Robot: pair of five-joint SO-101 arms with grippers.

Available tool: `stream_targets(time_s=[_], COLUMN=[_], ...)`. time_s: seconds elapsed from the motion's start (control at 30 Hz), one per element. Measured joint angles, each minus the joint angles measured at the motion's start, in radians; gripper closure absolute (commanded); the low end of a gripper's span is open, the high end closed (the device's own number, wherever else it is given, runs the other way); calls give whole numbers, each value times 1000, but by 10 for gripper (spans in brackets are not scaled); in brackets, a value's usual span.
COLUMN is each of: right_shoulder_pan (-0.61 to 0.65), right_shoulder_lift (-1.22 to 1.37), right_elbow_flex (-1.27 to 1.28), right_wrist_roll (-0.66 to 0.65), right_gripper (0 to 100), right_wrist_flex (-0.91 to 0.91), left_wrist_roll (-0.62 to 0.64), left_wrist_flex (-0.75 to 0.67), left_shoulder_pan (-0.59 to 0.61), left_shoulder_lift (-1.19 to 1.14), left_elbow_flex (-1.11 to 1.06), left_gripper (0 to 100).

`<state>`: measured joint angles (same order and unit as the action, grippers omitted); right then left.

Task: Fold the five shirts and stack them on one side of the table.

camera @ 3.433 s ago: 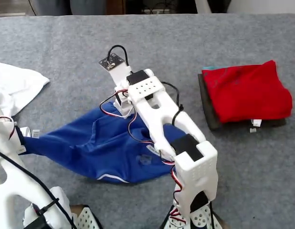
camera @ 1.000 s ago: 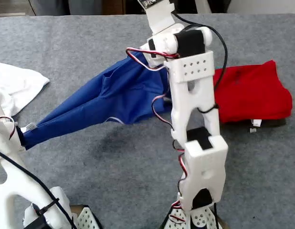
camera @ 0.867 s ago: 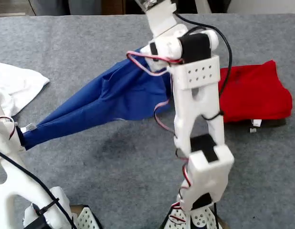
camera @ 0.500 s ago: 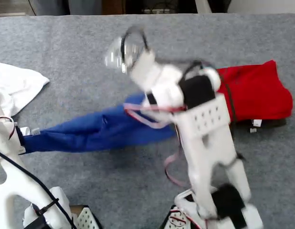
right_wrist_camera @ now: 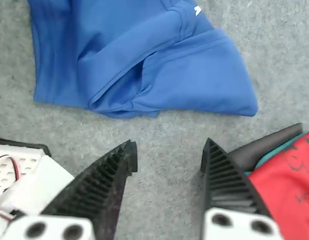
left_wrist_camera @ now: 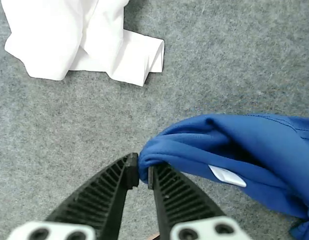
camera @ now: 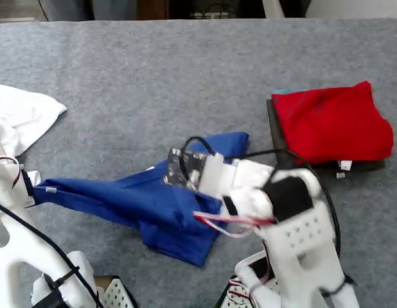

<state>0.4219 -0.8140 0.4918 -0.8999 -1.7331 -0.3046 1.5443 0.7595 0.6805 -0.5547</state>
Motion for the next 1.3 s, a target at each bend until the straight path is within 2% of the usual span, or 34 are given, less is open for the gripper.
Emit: stream_targets(time_s=[0.13,0.23,0.33,0.43,0.63,0.93,1.13,1.3], right_shoulder_pan=[37,118,184,187,103,-14,-14,8], right_shoulder_lift=[198,364,525,692,957,1148,1281,1197], right_elbow_flex=[0,6,15,15,-121,-603,-914,-856], right_wrist_roll=[64,97,107,110,170,192,199,256], right_gripper=[786,787,848,988,985,983,980,846], right_wrist_flex=[97,183,292,414,486,373,58,-15], left_wrist_roll=[0,0,0,0,0,0,0,0], left_wrist_flex=[0,0,0,0,0,0,0,0], left_shoulder_pan=[0,0,0,0,0,0,0,0], left_shoulder_lift=[0,0,0,0,0,0,0,0], left_elbow_flex=[0,0,0,0,0,0,0,0], left_gripper=[971,971,971,971,971,971,971,971])
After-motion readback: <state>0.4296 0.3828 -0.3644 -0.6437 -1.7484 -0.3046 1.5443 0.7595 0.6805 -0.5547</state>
